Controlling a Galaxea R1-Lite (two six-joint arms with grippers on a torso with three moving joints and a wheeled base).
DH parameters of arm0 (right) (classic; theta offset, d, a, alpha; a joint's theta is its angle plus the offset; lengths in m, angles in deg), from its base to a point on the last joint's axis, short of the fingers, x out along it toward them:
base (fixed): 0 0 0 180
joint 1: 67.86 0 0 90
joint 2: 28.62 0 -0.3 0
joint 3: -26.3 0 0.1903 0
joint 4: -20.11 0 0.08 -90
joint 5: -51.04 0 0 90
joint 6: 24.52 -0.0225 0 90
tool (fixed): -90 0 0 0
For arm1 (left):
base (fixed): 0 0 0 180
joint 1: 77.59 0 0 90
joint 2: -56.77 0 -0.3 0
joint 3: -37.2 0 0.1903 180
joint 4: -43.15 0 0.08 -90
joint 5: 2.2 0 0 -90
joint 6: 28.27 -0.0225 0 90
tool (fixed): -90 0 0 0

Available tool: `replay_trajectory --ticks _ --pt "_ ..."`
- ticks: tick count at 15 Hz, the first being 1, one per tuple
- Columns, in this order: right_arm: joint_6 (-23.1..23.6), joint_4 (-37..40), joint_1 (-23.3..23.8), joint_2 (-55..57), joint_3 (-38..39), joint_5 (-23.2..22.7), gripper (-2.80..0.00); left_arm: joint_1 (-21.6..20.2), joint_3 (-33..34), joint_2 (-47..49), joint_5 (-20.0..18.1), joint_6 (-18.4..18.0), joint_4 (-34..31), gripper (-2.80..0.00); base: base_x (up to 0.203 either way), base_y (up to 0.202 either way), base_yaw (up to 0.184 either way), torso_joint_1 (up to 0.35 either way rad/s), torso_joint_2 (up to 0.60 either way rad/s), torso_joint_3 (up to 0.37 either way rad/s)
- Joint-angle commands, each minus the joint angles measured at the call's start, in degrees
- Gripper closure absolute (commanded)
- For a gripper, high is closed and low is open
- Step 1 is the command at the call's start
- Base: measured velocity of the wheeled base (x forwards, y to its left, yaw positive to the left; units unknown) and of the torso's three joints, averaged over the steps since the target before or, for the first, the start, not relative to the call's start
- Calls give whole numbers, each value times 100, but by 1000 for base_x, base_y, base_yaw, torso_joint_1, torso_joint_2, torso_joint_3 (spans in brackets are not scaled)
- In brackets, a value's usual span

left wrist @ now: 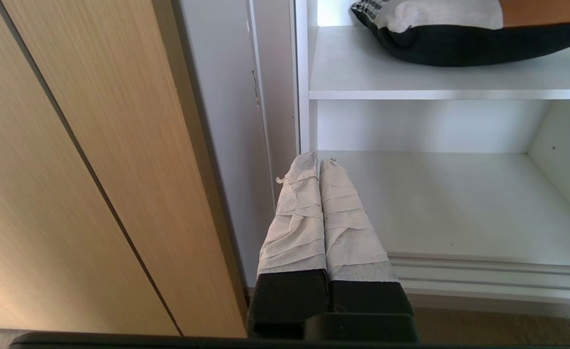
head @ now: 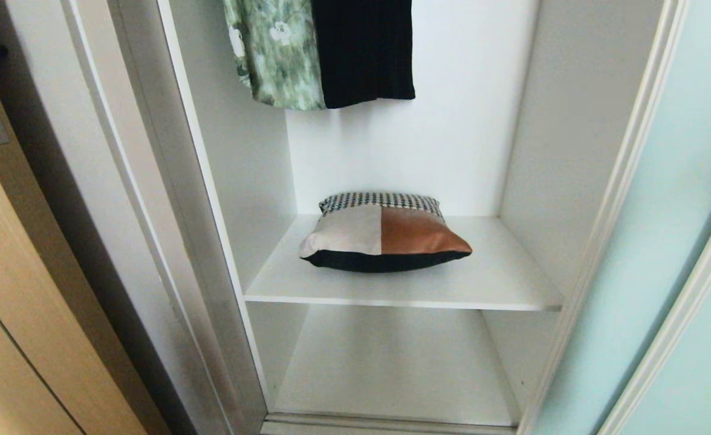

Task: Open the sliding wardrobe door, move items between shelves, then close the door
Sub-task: Close the door

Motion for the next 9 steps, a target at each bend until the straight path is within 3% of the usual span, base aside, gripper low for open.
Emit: replay_trajectory --ticks 1,3,9 --pt "-212 29 -1 318 -286 -37 0 -2 9 18 0 -4 -1 0 0 0 0 0 0 0" --pt "-485 -10 14 510 -493 0 0 -2 9 18 0 -4 -2 0 0 0 0 0 0 0" --pt "-488 -48 146 981 -808 12 0 -2 9 18 0 -4 -2 0 0 0 0 0 0 0"
